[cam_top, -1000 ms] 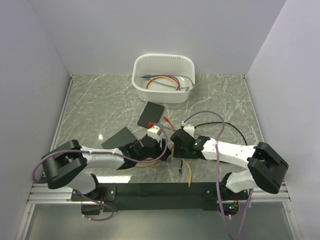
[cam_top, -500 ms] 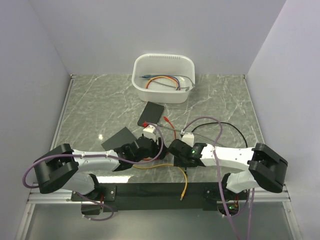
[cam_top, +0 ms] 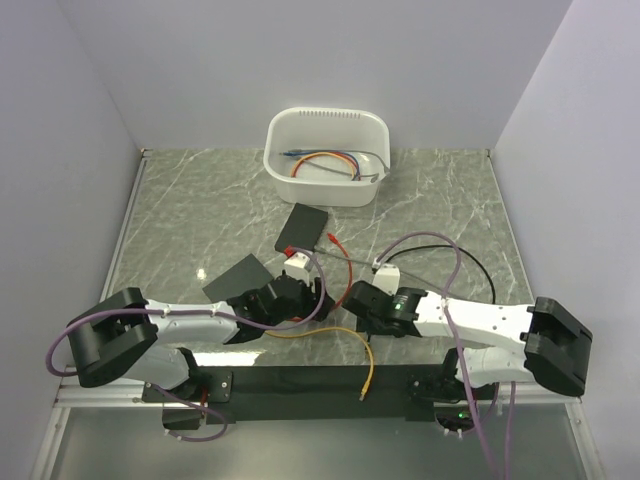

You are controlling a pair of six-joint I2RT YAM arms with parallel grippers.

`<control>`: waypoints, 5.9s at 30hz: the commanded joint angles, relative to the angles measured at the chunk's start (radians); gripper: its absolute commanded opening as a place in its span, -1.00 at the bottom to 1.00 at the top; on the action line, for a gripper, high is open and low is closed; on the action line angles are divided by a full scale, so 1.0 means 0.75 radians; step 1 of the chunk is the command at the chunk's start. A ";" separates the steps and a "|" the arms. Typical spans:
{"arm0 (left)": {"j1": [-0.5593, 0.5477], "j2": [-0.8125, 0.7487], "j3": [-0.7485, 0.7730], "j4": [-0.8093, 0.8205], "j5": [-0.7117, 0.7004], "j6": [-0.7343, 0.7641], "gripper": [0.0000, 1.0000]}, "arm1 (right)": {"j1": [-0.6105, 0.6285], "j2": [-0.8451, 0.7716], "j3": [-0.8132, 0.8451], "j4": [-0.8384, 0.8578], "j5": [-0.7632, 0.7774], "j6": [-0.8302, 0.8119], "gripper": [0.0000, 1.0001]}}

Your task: Insert the plug into the switch port

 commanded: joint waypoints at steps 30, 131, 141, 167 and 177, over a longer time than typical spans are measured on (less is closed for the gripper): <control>-0.025 -0.352 -0.023 -0.193 -0.167 -0.010 0.34 | -0.381 0.150 0.250 0.094 0.133 -0.300 -1.00; 0.319 -0.761 0.303 -0.907 0.878 -0.168 -0.94 | 0.160 -0.642 0.162 0.707 -0.199 -1.316 0.25; 0.378 -0.816 0.403 -0.999 1.042 -0.239 -0.92 | 0.320 -0.482 0.193 0.732 -0.139 -1.382 0.23; 0.393 -0.855 0.393 -1.036 1.023 -0.245 -0.92 | 0.402 -0.296 0.309 0.763 -0.070 -1.501 0.03; 0.393 -0.881 0.389 -1.036 1.021 -0.254 -0.92 | 0.404 -0.245 0.295 0.804 -0.098 -1.497 -0.32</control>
